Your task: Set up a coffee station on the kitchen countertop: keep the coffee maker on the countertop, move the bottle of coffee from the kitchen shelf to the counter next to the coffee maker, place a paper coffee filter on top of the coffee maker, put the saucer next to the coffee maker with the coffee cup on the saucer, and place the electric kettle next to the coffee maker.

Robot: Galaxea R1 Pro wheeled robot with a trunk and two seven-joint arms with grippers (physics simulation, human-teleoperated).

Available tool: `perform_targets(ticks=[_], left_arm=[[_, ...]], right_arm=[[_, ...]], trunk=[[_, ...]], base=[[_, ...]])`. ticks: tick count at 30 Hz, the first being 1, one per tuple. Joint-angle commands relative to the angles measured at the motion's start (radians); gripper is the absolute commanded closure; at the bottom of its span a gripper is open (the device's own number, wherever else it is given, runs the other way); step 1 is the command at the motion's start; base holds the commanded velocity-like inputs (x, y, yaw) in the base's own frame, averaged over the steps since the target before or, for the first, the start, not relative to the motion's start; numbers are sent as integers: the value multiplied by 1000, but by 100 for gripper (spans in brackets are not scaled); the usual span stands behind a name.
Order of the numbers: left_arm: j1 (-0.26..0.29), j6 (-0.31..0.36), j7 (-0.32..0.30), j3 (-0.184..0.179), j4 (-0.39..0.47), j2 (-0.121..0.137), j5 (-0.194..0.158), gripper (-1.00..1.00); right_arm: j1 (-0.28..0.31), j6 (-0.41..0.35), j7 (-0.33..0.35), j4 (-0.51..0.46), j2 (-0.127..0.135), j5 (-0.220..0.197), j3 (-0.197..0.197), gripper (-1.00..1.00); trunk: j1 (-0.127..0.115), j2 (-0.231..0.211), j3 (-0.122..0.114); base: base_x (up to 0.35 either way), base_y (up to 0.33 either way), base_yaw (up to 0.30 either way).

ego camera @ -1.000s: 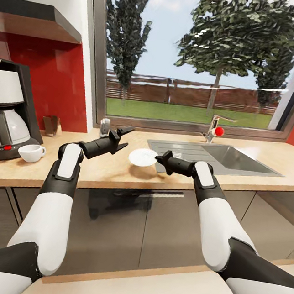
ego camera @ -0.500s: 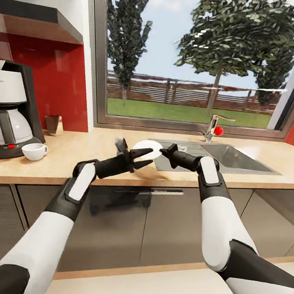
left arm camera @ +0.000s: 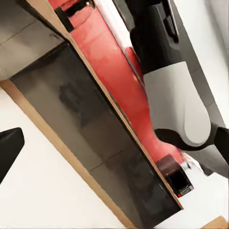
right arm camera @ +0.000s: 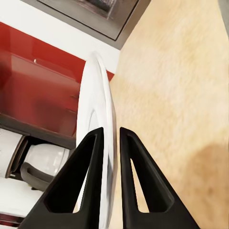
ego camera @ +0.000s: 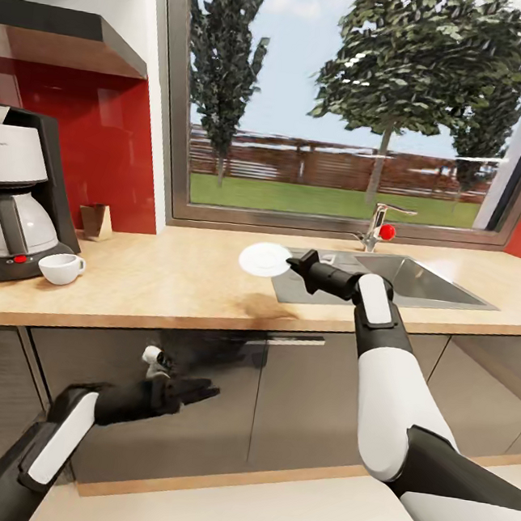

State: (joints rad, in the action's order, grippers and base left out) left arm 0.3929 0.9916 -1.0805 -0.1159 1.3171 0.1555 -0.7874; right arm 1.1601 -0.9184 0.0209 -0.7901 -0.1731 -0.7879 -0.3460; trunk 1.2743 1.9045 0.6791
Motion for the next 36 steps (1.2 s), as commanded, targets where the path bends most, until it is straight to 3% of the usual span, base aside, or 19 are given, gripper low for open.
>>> perform_targets(ticks=[1, 7, 8, 11, 12, 13, 14, 17, 18, 20, 21, 25, 27, 31, 36], left_arm=[[-22, 5, -3, -1, 3, 7, -6, -100], [-210, -19, -18, -1, -4, 39, -5, -100], [-340, -71, -20, -1, -67, 88, -4, -100], [-394, -159, -23, -1, -165, 111, -3, -100], [-417, -240, -36, -1, -275, 122, -3, -100], [-426, -285, -48, -1, -339, 126, -3, -100], [-438, -380, -85, -1, -471, 133, -3, -100], [-448, -529, -167, -1, -663, 139, -3, -100], [-452, -629, -223, -1, -799, 146, -3, -100], [-454, -731, -261, 1, -957, 158, -3, -100], [-457, -853, -289, 4, -1122, 179, -4, -100], [-459, -954, -266, 5, -1236, 206, -5, -100], [-460, -984, -132, 5, -1269, 211, -6, -100], [-460, -999, -43, 7, -1285, 214, -7, -100], [-460, -1003, -15, 8, -1289, 214, -7, -100]], right_arm=[[1, -6, 4, -3, -1, 1, -6, 100], [1, -9, 4, -42, -1, 1, -9, 100], [1, -14, 4, -54, -1, 1, -13, 100], [1, -40, 4, -60, -1, 0, -15, 100], [1, -55, 5, -67, -1, -1, -15, 100], [1, -60, 5, -70, -1, -1, -15, 100], [1, -67, 5, -75, -1, -5, -16, 100], [1, -74, 5, -80, -1, -21, -15, 100], [0, -76, 5, -81, -1, -38, -15, 100], [0, -78, 4, -82, -1, -57, -15, 100], [-2, -80, 4, -83, 0, -74, -15, 100], [-3, -81, 4, -84, 0, -87, -15, 100], [-4, -81, 4, -84, 0, -90, -14, 100], [-6, -80, 4, -84, 0, -92, -13, 100], [-7, -81, 4, -83, 0, -92, -11, 100]], trunk=[[0, 0, 1], [0, 0, 1], [0, 0, 1], [0, 0, 1], [0, 0, 1], [0, 0, 1], [0, 0, 1], [0, 0, 1], [0, 0, 1], [0, 0, 1], [0, 0, 1], [0, 0, 1], [0, 0, 1], [0, 0, 1], [0, 0, 1]], base=[[0, 0, 0], [0, 0, 0], [0, 0, 0], [0, 0, 0], [0, 0, 0], [0, 0, 0], [0, 0, 0], [0, 0, 0], [0, 0, 0], [0, 0, 0], [0, 0, 0], [0, 0, 0], [0, 0, 0], [0, 0, 0], [0, 0, 0]])
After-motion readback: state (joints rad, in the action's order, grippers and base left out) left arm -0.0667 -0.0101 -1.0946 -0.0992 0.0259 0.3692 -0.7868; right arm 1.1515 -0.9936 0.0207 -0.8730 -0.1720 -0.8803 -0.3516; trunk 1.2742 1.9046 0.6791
